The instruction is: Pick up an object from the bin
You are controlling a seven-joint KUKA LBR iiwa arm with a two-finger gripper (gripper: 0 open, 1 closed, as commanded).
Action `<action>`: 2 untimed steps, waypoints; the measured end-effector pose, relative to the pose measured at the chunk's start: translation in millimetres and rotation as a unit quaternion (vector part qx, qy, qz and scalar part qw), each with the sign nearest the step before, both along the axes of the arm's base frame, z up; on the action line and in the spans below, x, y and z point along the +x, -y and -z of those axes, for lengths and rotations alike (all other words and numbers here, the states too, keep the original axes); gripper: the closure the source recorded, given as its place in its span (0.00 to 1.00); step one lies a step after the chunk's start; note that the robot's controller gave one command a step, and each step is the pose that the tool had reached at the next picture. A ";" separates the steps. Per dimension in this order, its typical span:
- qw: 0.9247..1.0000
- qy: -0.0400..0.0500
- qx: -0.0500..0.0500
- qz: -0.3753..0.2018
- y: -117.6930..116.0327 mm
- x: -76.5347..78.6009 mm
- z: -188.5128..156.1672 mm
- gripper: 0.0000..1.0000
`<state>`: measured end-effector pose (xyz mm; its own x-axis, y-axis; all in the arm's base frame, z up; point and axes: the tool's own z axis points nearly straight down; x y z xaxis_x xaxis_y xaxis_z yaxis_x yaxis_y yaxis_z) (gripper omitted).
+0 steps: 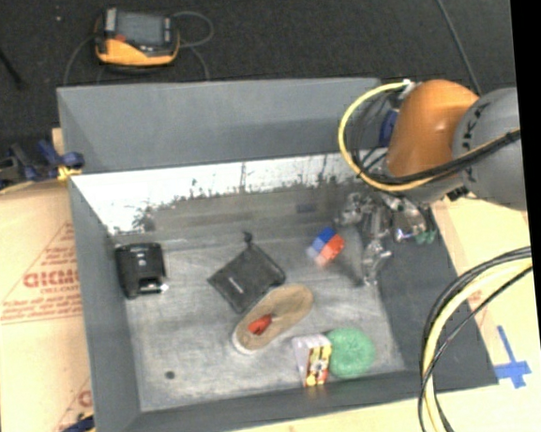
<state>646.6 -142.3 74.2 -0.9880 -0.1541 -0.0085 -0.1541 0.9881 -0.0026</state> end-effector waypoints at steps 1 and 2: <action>0.998 -0.001 0.001 0.058 -25.2 3.8 -12.1 0.00; 0.995 -0.001 0.001 0.101 -43.1 4.1 -17.6 1.00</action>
Offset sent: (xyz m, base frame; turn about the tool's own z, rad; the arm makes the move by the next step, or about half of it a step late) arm 0.0023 0.0442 0.0156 0.2040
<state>650.7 -99.2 91.8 -0.9989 0.0469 -0.0064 0.0469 0.9989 -0.0004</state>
